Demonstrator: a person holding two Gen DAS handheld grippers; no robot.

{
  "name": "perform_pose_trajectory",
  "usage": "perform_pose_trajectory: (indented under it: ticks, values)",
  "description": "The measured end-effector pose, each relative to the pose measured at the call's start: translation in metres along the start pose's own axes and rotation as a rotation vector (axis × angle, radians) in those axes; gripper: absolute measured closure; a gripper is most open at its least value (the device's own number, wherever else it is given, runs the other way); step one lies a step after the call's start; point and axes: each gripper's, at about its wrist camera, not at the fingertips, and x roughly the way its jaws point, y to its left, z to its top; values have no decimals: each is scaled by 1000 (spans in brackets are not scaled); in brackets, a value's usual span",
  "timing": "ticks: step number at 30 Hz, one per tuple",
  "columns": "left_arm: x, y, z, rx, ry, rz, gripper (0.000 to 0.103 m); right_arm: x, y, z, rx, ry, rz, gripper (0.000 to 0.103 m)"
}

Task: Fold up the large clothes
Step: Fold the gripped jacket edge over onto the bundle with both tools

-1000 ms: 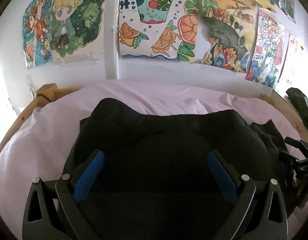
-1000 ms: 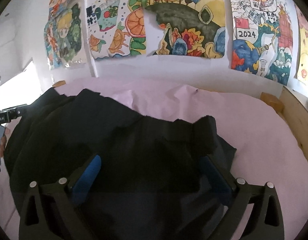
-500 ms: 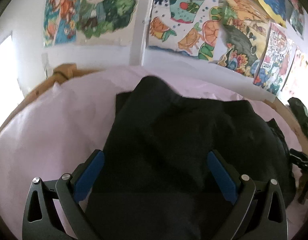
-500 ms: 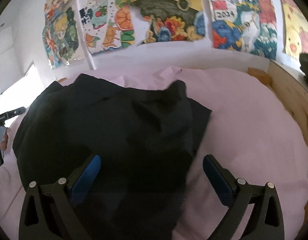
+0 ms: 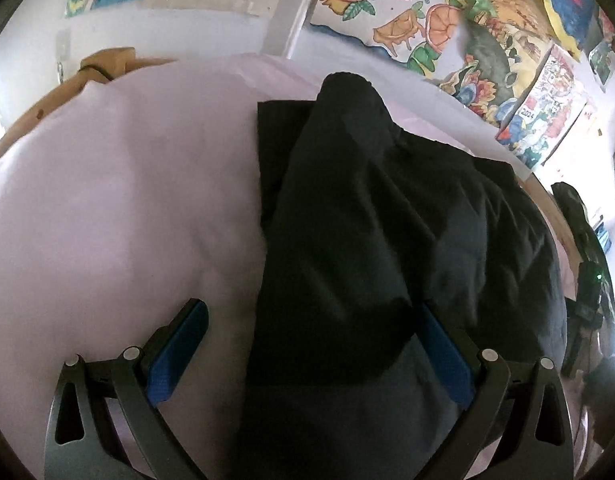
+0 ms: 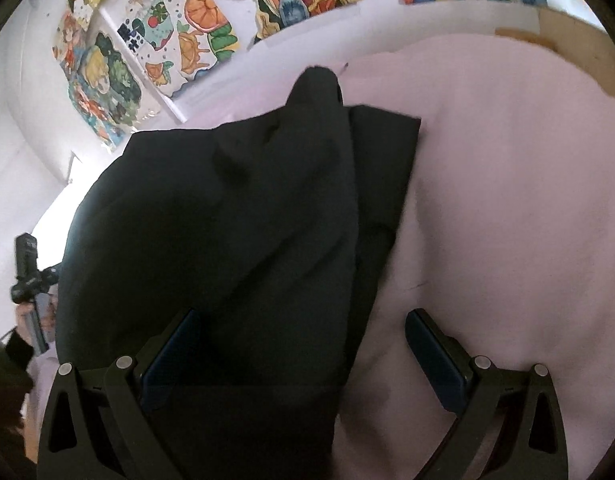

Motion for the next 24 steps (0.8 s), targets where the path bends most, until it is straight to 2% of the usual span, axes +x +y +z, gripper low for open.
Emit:
perform_pose_trajectory:
  ticks: [4,8,11,15,24]
  values:
    - [11,-4,1,35,31,-43,2,4,-3,-1,10,8,28,0]
    - [26,-9,-7,78,105,-130,2,6,-6,-2,15,14,58,0]
    - [34,-12,-10,103,136,-147,2,8,-6,-2,17,39,135,0]
    - [39,-5,-7,70,165,-175,2,13,-8,-4,26,77,231,0]
    - [37,-5,-7,43,164,-116,2,8,-7,-11,14,47,181,1]
